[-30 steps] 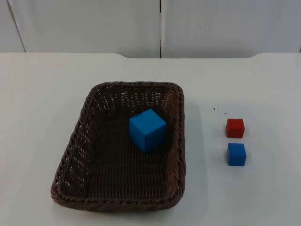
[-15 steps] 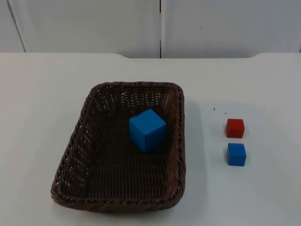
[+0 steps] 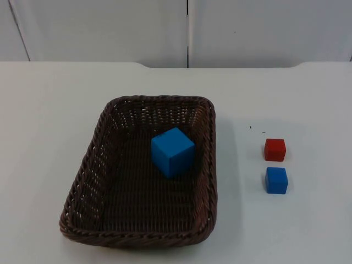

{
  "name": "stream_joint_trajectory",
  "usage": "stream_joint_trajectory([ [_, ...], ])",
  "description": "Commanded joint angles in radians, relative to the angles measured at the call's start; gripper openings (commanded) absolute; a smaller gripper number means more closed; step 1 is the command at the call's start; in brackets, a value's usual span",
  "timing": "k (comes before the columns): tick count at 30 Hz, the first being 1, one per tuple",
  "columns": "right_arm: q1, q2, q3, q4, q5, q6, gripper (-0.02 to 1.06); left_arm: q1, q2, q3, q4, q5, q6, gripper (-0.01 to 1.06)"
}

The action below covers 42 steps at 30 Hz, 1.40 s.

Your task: Pick up the basket with the left hand and place the largest block into the basket with the right hand.

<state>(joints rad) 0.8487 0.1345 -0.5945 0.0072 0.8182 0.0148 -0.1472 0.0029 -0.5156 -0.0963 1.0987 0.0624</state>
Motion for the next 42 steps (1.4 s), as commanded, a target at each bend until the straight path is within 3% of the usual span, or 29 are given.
stream_joint_trajectory([
  [1, 0.001, -0.059, 0.007, 0.003, 0.046, -0.007, 0.78, -0.003, -0.003, 0.022, 0.002, -0.025, -0.018, 0.81],
  [17, 0.001, -0.134, 0.008, 0.005, 0.295, 0.002, 0.78, -0.003, -0.003, 0.022, 0.008, -0.025, -0.016, 0.81],
  [26, 0.001, -0.134, 0.077, 0.002, 0.256, 0.002, 0.78, -0.003, -0.003, 0.022, 0.01, -0.025, -0.016, 0.81],
  [42, 0.001, -0.134, 0.079, 0.0, 0.258, 0.002, 0.78, -0.003, -0.003, 0.022, 0.01, -0.025, -0.016, 0.82],
])
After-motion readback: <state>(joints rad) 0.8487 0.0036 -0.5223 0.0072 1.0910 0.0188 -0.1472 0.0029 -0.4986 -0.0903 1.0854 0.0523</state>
